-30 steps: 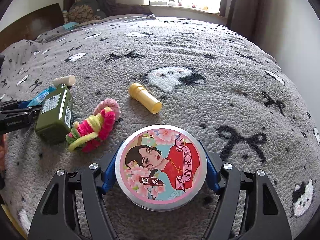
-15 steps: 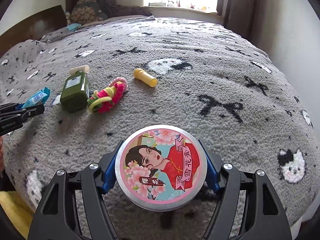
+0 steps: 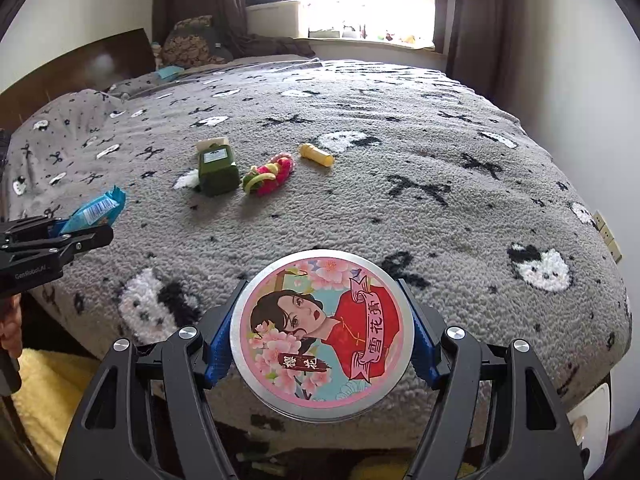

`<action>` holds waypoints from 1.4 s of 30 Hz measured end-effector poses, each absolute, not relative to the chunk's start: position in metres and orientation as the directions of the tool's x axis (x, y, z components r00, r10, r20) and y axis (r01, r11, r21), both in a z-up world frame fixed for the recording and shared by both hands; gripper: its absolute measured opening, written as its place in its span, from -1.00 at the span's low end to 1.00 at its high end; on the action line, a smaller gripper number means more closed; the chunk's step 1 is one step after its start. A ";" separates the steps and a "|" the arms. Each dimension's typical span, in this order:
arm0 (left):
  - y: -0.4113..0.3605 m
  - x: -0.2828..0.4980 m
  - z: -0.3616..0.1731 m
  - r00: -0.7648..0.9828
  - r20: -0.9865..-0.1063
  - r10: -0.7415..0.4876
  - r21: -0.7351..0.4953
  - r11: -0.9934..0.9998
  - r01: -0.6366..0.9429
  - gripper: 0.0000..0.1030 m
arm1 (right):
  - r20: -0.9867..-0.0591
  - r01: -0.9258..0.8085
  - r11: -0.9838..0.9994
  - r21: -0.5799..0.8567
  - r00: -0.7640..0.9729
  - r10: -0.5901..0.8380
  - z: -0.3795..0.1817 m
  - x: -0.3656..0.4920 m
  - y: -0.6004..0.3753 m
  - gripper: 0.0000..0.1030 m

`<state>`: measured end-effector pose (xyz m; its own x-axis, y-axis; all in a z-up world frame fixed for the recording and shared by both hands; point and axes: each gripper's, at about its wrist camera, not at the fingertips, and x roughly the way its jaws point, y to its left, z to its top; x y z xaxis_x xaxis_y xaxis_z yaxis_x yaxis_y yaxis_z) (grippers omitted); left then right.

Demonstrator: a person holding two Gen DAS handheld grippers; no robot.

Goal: Collect trash
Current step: 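Carry the wipe pack and round tin down to the bin, then open both tools to drop the wipe pack and tin into the bin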

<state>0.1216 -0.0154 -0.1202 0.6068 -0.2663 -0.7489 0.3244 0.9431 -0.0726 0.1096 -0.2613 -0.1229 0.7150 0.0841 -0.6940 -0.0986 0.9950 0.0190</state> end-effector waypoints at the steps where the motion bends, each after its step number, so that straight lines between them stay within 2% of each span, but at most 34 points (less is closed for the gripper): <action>1: -0.016 0.115 -0.120 0.606 -0.748 -0.271 -0.076 0.942 0.328 -0.35 | -0.692 -0.103 0.994 0.022 0.716 0.090 -0.122 0.102 -0.260 0.38; 9: -0.027 0.061 -0.128 0.596 -0.744 -0.302 -0.090 0.929 0.359 -0.34 | -0.694 -0.152 0.987 0.051 0.705 0.144 -0.128 0.053 -0.251 0.38; 16: -0.030 0.019 -0.149 0.550 -0.767 -0.330 -0.125 0.918 0.376 -0.34 | -0.739 -0.177 0.980 0.086 0.648 0.182 -0.152 0.023 -0.245 0.38; 31: -0.041 -0.013 -0.277 0.251 -0.914 -0.318 -0.216 0.907 0.362 -0.34 | -0.875 -0.140 0.975 0.175 0.432 0.219 -0.246 0.009 -0.240 0.38; 37: -0.045 -0.005 -0.313 0.131 -0.939 -0.317 -0.255 0.901 0.350 -0.34 | -0.909 -0.114 0.964 0.241 0.321 0.265 -0.277 0.011 -0.234 0.38; 42: -0.052 0.001 -0.328 0.076 -0.945 -0.317 -0.272 0.894 0.355 -0.33 | -0.934 -0.094 0.966 0.241 0.250 0.257 -0.295 0.017 -0.226 0.38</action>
<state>0.0011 -0.0520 -0.3281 0.0762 -0.3173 -0.9453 0.3554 0.8944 -0.2715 0.0174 -0.2264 -0.2947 0.2496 0.2572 -0.9336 -0.0942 0.9660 0.2409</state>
